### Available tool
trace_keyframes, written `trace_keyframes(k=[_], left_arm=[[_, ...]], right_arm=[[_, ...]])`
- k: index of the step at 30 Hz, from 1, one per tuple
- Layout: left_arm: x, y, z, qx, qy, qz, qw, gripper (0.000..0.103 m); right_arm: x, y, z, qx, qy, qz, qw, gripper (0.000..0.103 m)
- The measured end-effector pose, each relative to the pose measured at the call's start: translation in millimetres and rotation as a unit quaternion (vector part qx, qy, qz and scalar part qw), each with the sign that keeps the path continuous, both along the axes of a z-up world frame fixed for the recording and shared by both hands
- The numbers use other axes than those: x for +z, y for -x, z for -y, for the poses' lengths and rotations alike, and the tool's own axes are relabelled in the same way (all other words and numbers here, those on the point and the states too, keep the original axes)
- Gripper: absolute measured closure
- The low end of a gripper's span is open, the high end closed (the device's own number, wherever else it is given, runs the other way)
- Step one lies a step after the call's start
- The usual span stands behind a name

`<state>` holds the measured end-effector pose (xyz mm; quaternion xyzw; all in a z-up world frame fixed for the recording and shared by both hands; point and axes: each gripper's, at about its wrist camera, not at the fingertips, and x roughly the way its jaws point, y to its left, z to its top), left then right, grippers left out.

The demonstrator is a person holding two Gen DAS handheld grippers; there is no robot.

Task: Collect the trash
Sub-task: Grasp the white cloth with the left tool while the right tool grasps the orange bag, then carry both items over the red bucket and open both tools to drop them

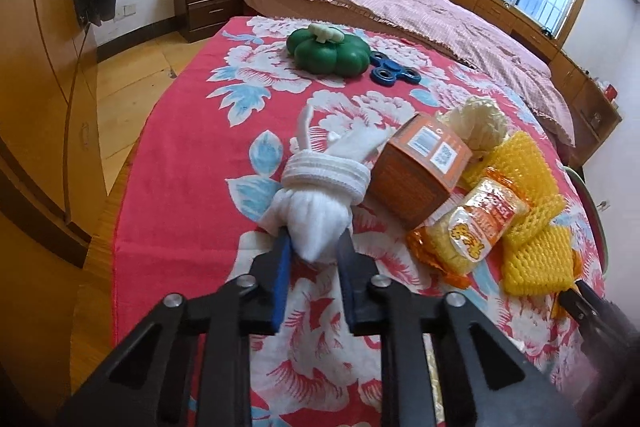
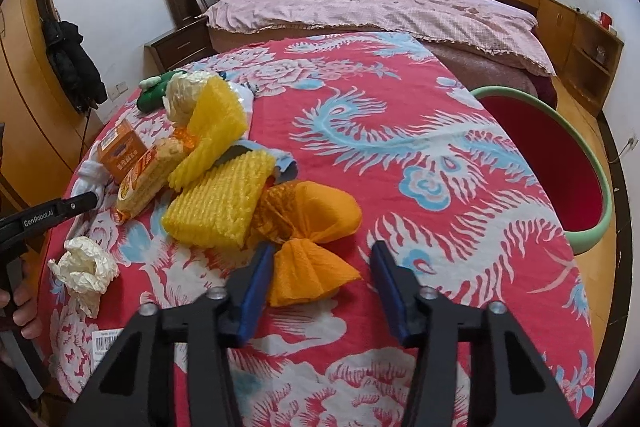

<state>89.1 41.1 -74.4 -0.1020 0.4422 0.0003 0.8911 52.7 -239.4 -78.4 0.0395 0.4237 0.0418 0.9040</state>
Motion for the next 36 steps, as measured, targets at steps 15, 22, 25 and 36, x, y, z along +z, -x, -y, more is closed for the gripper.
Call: trace_keyframes(k=[15, 22, 25, 36], left_arm=[[37.6, 27.4, -1.0, -0.009, 0.032, 0.050, 0.9982, 0.097], [63.0, 43.5, 8.8, -0.025, 0.032, 0.083, 0.9957, 0.098], [72.2, 47.7, 11.2, -0.031, 0.038, 0.090, 0.9947, 0.099], [116.6, 54.1, 49.9, -0.093, 0.043, 0.126, 0.9868, 0.099]], right_arm=[[21.2, 18.0, 12.4, -0.003, -0.035, 0.031, 0.999, 0.093], [41.7, 28.4, 23.3, -0.012, -0.042, 0.057, 0.997, 0.093], [49.0, 32.4, 27.9, -0.014, -0.046, 0.066, 0.997, 0.093], [75.6, 43.0, 51.3, -0.033, -0.053, 0.094, 0.994, 0.093]])
